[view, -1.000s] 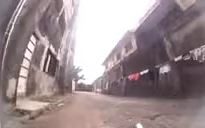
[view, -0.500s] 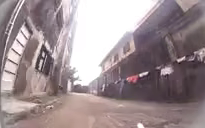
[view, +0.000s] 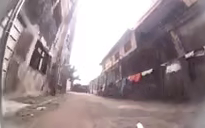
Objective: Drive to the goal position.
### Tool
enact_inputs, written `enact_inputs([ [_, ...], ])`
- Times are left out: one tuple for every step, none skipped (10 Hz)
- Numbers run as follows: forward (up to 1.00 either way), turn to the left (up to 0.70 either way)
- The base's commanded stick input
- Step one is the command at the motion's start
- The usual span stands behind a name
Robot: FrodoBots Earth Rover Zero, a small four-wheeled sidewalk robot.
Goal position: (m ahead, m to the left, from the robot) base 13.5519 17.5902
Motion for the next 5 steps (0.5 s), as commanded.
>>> enact_inputs([
  [0.84,0.06],
  [0.84,0.06],
  [0.84,0.06],
  [0.84,0.06],
  [0.84,0.06],
])
